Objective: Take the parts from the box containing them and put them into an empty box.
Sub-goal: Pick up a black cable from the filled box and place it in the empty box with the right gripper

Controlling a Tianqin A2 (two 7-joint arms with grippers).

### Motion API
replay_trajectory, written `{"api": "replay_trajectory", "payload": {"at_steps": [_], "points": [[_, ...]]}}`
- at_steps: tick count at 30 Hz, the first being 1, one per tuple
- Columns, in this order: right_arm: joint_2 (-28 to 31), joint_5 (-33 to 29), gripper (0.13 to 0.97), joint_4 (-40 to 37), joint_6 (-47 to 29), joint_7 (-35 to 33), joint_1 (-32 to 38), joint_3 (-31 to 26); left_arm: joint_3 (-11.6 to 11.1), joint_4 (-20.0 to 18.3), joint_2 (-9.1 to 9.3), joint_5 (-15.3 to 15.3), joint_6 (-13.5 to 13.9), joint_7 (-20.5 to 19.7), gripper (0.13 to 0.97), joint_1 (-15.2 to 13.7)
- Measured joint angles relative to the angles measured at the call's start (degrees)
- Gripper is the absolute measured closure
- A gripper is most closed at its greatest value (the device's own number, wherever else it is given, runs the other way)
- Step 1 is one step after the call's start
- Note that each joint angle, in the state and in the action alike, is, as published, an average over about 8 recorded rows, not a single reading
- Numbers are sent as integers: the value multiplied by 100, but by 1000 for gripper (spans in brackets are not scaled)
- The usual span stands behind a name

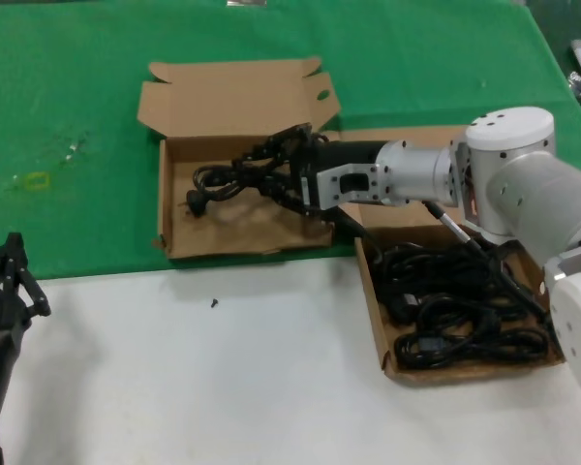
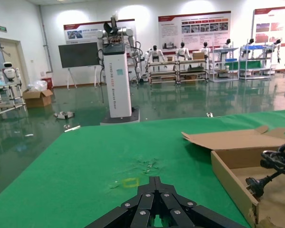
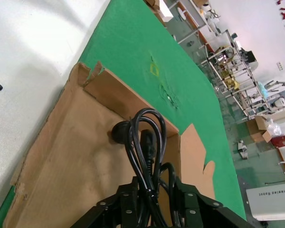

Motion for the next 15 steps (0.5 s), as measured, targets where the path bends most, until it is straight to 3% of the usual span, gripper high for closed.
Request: {"api": "replay_trajectory", "payload": {"at_steps": [4, 15], "points": [[-21, 3, 817, -31, 18, -66, -12, 64, 0, 0, 0, 0, 0, 0, 954, 0], [-28, -27, 636, -52, 27, -143, -52, 166, 0, 0, 0, 0, 0, 0, 954, 0]]}}
